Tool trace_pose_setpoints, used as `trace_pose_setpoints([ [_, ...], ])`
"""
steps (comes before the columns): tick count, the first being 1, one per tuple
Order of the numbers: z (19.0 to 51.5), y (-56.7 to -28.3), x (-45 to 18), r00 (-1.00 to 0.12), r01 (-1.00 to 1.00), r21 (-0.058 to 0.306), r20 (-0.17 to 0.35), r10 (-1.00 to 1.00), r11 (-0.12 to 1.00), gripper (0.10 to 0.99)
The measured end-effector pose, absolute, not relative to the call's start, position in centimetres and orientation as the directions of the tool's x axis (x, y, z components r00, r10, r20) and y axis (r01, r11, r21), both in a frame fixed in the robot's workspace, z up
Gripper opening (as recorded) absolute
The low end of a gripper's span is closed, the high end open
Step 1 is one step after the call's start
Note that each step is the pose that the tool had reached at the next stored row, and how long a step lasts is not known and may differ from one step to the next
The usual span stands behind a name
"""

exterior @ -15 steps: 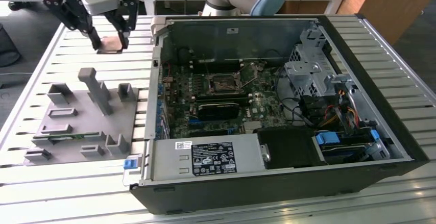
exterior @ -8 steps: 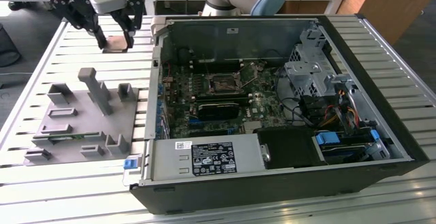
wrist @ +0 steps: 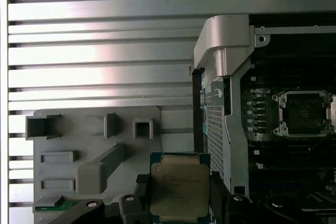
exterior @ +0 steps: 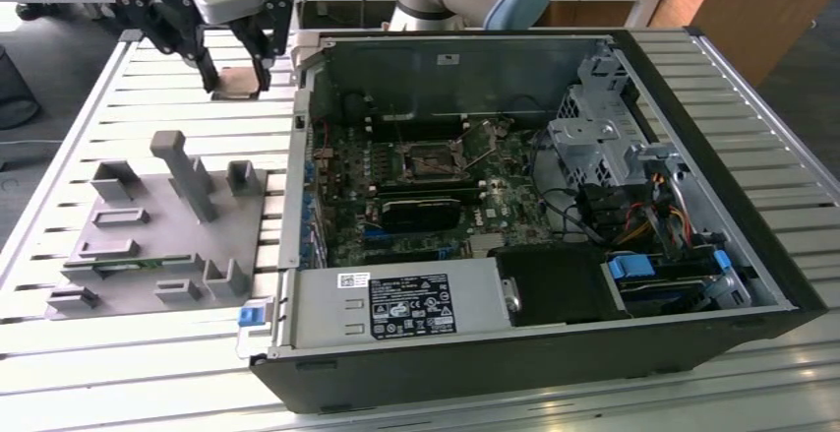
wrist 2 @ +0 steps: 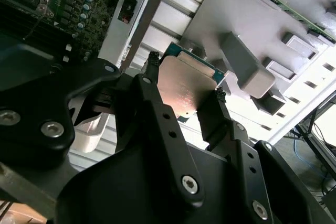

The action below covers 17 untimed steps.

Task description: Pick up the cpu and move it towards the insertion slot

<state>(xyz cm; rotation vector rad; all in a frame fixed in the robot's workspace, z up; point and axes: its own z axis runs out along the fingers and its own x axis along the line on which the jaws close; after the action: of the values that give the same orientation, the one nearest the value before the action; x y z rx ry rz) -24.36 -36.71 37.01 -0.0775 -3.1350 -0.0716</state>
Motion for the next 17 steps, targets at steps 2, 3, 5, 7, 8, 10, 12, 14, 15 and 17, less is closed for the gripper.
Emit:
trace_pose_setpoints([
  [2,37.0,-36.6,-24.1,-0.999,0.051,0.046,0.006,0.05,0.998,0.541],
  [3,37.0,-36.6,-23.9,-0.999,0.051,0.046,0.006,0.051,0.998,0.541],
  [5,37.0,-36.6,-23.5,-0.999,0.051,0.046,0.006,0.051,0.998,0.541],
  [7,37.0,-36.5,-23.2,-0.999,0.052,0.046,0.006,0.052,0.998,0.541],
  [8,37.0,-36.5,-23.0,-0.999,0.052,0.046,0.006,0.052,0.998,0.541],
  [10,37.0,-36.4,-22.6,-0.999,0.053,0.046,0.006,0.053,0.998,0.541],
  [12,37.0,-36.3,-22.3,-0.999,0.054,0.045,0.006,0.054,0.998,0.541],
  [14,37.0,-36.3,-22.0,-0.999,0.054,0.046,0.006,0.054,0.997,0.541],
  [15,37.0,-36.2,-21.8,-0.998,0.055,0.046,0.006,0.054,0.997,0.541],
  [17,37.0,-36.2,-21.5,-0.998,0.055,0.046,0.006,0.055,0.997,0.541],
])
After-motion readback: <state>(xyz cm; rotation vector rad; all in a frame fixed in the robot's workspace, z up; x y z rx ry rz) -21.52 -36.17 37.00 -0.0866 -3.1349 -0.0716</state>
